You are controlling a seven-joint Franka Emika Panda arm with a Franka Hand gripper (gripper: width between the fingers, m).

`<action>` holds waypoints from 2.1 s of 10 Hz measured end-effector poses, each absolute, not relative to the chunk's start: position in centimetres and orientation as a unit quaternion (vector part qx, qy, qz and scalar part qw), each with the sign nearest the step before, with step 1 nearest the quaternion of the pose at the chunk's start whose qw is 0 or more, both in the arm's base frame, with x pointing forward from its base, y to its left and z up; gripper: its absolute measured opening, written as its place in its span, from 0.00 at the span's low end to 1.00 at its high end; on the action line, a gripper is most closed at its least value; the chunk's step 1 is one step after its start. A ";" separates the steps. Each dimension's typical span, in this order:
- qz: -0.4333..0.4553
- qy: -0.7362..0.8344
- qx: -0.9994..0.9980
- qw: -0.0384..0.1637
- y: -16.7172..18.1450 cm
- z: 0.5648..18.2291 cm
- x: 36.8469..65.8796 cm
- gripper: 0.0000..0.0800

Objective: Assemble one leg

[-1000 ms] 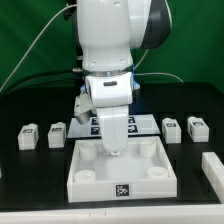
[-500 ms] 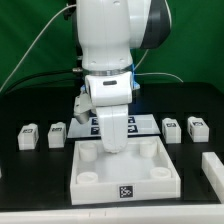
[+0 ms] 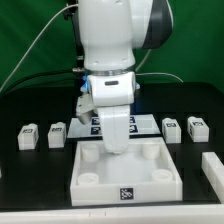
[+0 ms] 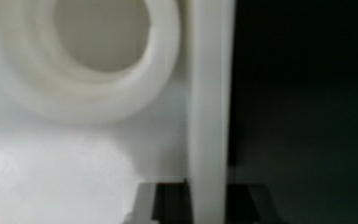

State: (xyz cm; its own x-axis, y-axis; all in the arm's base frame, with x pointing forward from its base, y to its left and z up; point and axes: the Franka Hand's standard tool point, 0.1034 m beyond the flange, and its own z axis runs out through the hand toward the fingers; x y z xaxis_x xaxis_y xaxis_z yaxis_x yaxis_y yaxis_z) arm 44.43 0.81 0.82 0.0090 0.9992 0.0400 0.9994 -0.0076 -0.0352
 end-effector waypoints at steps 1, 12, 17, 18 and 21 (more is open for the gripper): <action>-0.008 -0.697 -0.716 0.025 1.9 0.8 45.5 0.07; -0.029 -0.691 -0.722 0.024 5.7 0.8 49.0 0.07; -0.029 -0.690 -0.723 0.024 5.6 0.8 49.0 0.58; -0.029 -0.690 -0.723 0.024 5.6 0.8 49.0 0.73; -0.029 -0.689 -0.724 0.024 5.5 0.8 49.0 0.81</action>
Offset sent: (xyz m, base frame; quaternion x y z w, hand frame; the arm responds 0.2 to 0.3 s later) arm 0.0241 0.0365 0.0048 -0.0129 0.0226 -0.0334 0.9991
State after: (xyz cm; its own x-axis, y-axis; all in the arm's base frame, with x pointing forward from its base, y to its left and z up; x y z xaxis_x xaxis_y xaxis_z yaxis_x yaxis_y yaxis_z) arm 49.02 5.47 0.78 0.0482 0.9960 0.0750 0.9988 -0.0487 0.0059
